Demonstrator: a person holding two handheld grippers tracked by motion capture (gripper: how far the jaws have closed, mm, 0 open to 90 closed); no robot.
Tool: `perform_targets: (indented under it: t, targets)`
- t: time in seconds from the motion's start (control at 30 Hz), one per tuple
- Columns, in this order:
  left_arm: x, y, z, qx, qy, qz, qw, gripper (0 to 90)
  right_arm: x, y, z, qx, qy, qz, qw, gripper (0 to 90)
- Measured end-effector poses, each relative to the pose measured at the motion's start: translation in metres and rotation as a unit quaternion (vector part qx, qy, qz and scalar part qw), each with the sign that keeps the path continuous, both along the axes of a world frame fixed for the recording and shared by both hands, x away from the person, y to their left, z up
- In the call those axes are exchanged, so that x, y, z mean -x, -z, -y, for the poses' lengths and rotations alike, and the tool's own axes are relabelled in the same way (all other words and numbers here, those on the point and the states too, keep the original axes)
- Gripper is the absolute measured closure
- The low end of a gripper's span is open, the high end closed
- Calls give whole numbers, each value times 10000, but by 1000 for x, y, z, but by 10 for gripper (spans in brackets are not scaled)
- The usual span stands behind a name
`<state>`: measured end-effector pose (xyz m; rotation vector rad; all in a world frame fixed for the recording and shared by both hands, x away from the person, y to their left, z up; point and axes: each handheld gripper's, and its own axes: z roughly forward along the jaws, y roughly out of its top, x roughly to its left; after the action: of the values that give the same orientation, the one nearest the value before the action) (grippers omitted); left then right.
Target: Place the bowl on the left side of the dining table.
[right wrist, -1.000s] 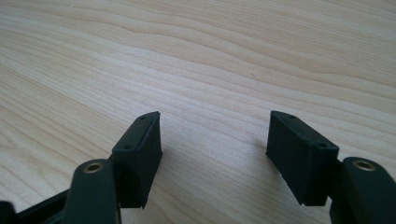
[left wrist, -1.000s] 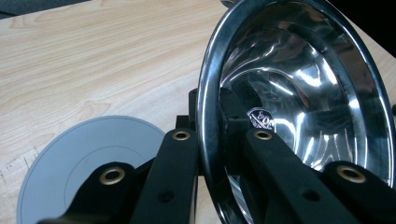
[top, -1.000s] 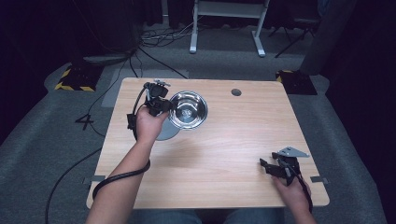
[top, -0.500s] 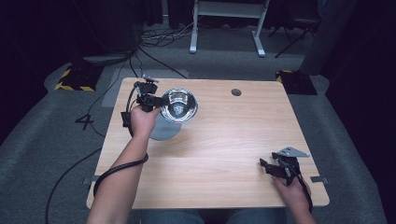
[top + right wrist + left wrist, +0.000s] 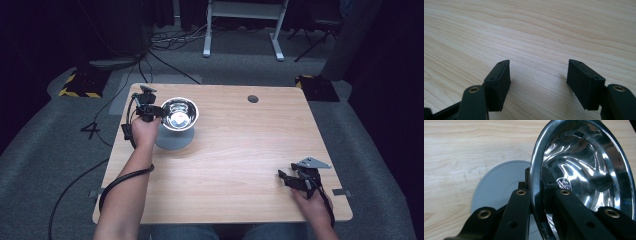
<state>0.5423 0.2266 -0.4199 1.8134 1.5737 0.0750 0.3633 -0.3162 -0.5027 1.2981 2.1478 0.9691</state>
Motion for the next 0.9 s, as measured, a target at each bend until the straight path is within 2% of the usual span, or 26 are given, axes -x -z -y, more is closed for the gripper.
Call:
perform_targets:
  t: [0.1,0.13,0.3,0.33,0.37,0.43,0.53,0.63,0.7,0.77,0.8,0.83,0.87,0.9]
  targets:
    - [-1,5,-5,68,-120,-73,9999,864,0,0,0,0,1,0,10000,357]
    - [-1,9,-7,177,-214,-114,9995,864,0,0,0,0,1,2,10000,357]
    - [-1,19,-11,170,-336,-198,9991,864,0,0,0,1,0,1,10000,357]
    - [-1,21,-13,102,-313,-231,9992,864,0,0,0,2,0,0,10000,358]
    - [-1,22,-13,153,-374,-249,9989,864,0,0,0,2,-1,1,10000,357]
    - [-1,25,-15,96,-303,-299,9990,863,0,0,0,0,1,0,10000,357]
    - [1,32,-12,203,-322,-290,9989,864,0,0,0,2,0,-1,10000,357]
    - [2,37,-13,119,-198,-358,9991,863,0,0,0,3,-1,1,10000,357]
    - [2,41,-12,205,-310,-364,9986,863,0,0,0,1,0,0,10000,357]
    - [3,45,-13,211,-302,-407,9985,863,0,0,0,4,0,1,10000,358]
    - [3,46,-14,162,-225,-428,9987,863,0,0,0,5,1,1,10000,357]
    - [3,47,-13,208,-324,-437,9983,863,0,0,0,5,1,1,10000,357]
    - [3,49,-14,140,-232,-448,9986,862,0,0,0,4,1,0,10000,357]
    - [3,49,-15,117,-246,-450,9986,862,0,0,0,5,0,0,10000,357]
